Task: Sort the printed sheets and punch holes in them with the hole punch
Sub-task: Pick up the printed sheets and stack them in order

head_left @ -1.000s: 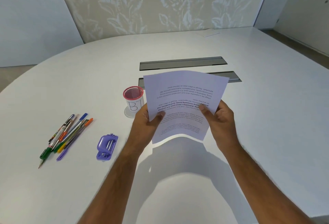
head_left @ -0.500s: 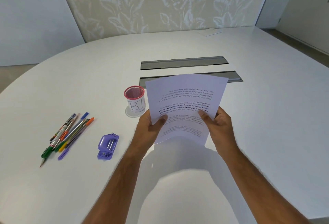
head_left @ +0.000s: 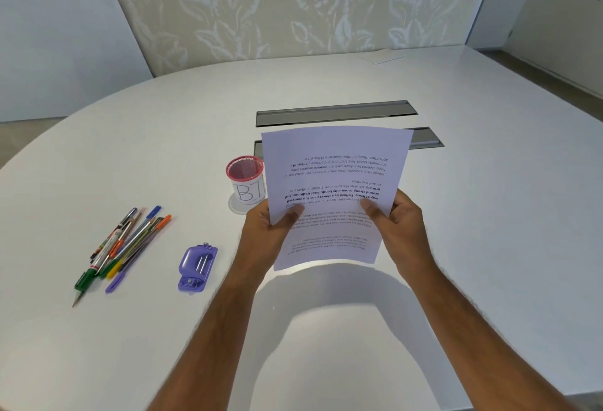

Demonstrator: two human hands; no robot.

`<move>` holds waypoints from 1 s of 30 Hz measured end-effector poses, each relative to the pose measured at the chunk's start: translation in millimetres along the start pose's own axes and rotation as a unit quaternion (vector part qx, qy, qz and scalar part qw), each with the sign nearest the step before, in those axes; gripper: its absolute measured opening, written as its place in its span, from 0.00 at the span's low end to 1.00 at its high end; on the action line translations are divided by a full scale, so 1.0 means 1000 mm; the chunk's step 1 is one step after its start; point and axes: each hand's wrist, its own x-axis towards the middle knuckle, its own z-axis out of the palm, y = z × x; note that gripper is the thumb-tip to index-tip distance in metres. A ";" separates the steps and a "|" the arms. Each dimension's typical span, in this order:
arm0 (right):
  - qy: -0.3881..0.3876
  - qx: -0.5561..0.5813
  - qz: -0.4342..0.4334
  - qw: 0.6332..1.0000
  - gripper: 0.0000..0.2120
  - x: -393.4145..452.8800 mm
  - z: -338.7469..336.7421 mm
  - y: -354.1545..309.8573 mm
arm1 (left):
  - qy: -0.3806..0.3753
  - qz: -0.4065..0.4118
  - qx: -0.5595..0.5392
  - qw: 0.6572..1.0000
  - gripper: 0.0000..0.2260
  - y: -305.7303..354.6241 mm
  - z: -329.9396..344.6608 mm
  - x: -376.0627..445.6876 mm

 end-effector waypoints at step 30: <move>0.040 0.053 -0.014 0.998 0.13 0.003 -0.024 -0.004 | 0.040 -0.014 -0.356 0.934 0.24 -0.006 -0.021 0.020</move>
